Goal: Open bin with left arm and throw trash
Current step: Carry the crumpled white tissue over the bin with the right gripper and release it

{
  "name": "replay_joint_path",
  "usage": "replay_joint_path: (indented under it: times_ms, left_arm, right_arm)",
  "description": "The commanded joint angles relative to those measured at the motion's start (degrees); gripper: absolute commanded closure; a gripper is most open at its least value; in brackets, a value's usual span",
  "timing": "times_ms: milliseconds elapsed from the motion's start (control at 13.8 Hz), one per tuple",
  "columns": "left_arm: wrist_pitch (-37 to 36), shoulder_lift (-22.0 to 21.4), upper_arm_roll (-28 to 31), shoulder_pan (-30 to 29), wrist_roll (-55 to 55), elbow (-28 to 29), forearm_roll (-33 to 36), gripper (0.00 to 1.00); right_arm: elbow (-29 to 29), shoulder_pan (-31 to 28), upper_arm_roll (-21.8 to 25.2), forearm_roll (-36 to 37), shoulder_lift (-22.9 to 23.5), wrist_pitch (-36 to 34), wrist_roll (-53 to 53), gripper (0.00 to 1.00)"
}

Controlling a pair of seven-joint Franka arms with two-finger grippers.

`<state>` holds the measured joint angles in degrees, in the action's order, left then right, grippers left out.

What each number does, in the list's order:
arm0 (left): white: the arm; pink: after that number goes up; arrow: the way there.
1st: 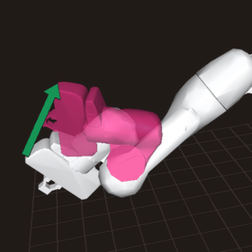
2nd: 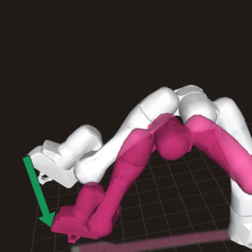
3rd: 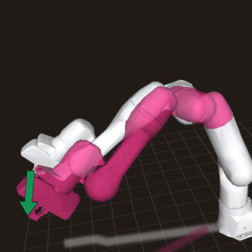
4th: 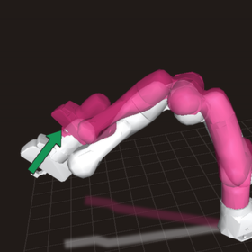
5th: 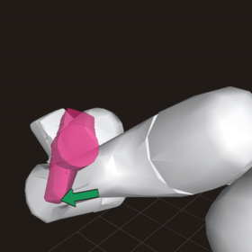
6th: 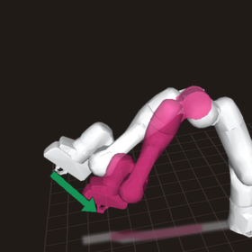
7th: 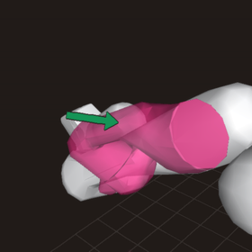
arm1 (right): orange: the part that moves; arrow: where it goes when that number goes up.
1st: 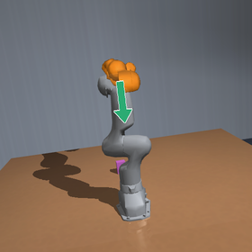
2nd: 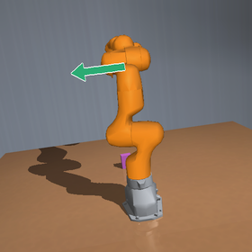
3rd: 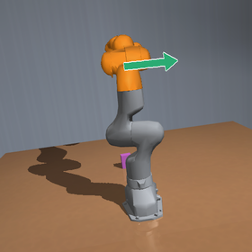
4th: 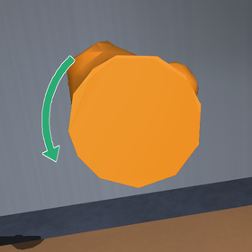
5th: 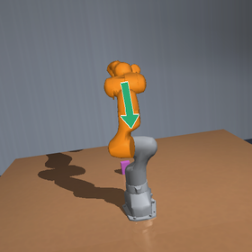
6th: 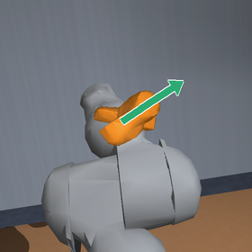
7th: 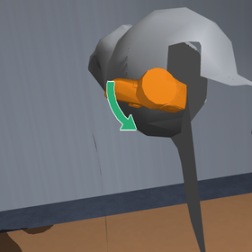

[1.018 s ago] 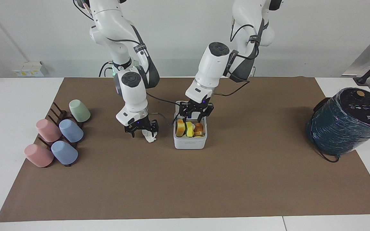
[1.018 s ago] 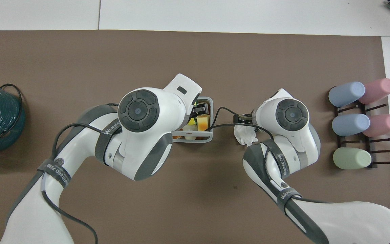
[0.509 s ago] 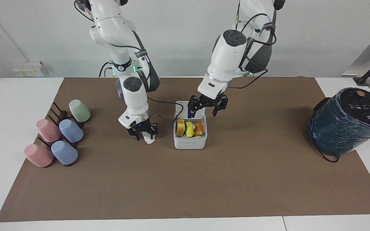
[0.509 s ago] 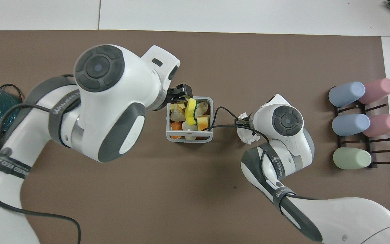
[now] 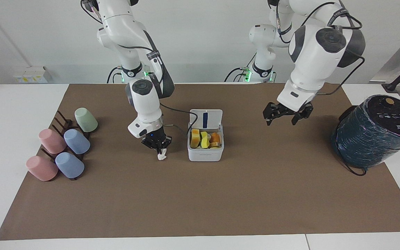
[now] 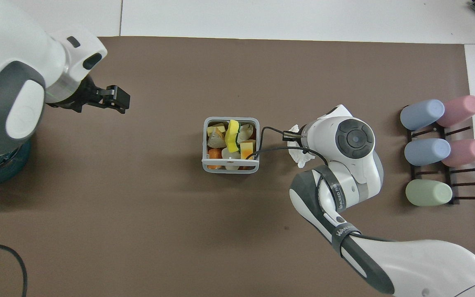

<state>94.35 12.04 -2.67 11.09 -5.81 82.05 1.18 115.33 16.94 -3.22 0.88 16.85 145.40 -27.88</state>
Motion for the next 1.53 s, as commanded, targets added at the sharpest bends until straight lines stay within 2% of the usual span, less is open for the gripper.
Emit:
replay_joint_path:
  times_ms: [0,291,436,945,1309,1455]
  left_arm:
    - [-4.6,-4.0,-0.8,-3.3,8.5,1.2,2.0,0.0]
    - [-6.8,-9.5,-0.8,-7.4,15.1,8.0,2.0,0.0]
    - [-6.7,-10.4,-0.7,-8.7,16.2,9.4,2.0,0.0]
    - [-2.4,-10.2,-0.8,-8.3,15.2,9.4,1.9,0.0]
    - [-0.1,-10.0,-0.9,-7.8,15.3,9.5,1.8,0.0]
    - [0.5,-9.9,-0.9,-7.8,15.2,9.5,1.3,0.0]
  right_arm:
    - [-6.7,1.5,-0.5,-3.9,0.2,-5.1,-4.4,1.0]
    - [-16.8,3.5,-0.5,-9.0,2.2,-7.8,-11.6,1.0]
    - [-19.2,4.0,-0.6,-9.7,3.2,-7.5,-13.2,1.0]
    - [-18.7,9.2,-1.8,-9.6,4.7,-5.8,-14.0,1.0]
    - [-15.8,12.5,-1.8,-9.6,4.9,-5.9,-15.8,1.0]
    - [-15.8,12.6,-1.8,-9.6,4.8,-5.8,-17.0,0.53]
